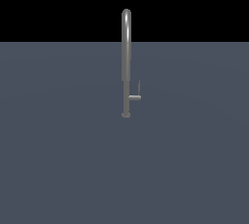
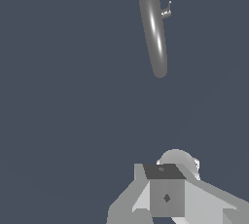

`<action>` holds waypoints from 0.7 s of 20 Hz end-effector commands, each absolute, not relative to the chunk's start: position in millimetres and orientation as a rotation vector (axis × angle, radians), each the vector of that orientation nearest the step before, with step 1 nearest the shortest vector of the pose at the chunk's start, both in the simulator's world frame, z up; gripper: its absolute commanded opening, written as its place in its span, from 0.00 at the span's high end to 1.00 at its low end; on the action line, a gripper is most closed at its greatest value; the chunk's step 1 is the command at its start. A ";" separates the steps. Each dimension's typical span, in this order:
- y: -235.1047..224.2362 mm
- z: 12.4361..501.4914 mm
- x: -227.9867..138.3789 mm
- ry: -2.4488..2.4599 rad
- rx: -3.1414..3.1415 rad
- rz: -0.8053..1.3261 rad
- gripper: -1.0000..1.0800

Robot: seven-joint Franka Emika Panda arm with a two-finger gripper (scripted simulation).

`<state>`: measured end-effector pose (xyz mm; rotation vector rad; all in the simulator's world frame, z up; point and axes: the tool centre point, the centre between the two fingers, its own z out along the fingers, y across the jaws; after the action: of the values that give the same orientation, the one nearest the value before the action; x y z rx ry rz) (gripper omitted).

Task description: Turn on the faucet by rotating a designated handle.

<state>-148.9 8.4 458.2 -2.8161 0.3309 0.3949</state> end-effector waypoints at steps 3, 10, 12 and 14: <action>4.3 447.1 -122.6 0.420 -2.727 0.475 1.00; -4.2 425.6 -83.4 0.552 -2.575 0.595 1.00; -7.1 418.4 -72.5 0.588 -2.529 0.628 1.00; -10.1 410.7 -61.9 0.624 -2.480 0.661 1.00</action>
<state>-70.2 -7.7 416.5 -2.5173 0.5970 0.6363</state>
